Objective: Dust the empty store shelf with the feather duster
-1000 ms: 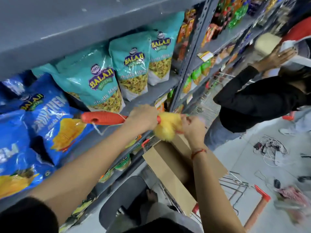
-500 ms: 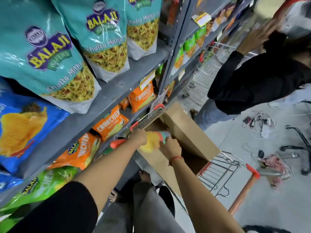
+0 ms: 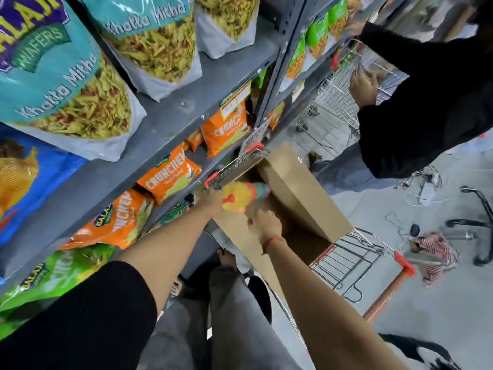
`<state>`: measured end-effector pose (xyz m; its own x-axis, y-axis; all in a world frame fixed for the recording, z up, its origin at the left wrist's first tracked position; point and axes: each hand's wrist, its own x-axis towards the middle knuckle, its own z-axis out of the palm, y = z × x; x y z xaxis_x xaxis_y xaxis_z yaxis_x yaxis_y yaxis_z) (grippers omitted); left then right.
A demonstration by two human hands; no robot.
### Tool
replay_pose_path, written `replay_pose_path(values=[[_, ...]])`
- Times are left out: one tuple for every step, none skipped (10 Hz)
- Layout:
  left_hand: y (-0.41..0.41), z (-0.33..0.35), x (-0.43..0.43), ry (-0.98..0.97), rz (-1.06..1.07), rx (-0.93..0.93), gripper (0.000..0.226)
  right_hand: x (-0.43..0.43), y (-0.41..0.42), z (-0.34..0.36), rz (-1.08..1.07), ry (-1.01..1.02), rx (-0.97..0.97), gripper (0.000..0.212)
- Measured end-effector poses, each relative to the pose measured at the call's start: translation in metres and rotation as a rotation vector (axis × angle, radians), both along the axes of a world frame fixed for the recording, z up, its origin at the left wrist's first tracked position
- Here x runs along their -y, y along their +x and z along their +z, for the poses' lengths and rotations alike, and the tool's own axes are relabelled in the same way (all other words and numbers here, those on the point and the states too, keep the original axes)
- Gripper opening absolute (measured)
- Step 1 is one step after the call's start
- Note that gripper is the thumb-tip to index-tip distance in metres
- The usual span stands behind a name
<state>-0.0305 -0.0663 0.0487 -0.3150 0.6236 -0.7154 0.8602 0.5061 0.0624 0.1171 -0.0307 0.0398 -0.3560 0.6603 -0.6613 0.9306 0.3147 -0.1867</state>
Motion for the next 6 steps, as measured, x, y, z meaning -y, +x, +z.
replay_pose_path(values=[[0.000,-0.006,0.003,0.020,-0.011,-0.014,0.028,-0.004,-0.005,0.001,0.013,0.038,-0.020,0.031],[0.000,-0.006,0.006,0.073,-0.019,-0.054,0.031,-0.004,-0.010,0.005,0.033,0.106,-0.061,0.028],[-0.003,-0.008,0.008,0.146,-0.139,-0.102,0.031,-0.003,-0.013,0.011,0.067,0.144,-0.095,0.027],[-0.008,0.010,0.008,0.194,-0.154,-0.109,0.026,-0.003,-0.016,0.023,0.056,0.140,-0.103,0.030],[-0.017,0.029,0.004,0.262,-0.170,-0.095,0.023,-0.004,-0.021,0.036,0.059,0.182,-0.171,0.030],[-0.016,0.055,0.005,0.358,-0.106,-0.103,0.025,-0.003,-0.027,0.052,0.024,0.280,-0.306,0.022]])
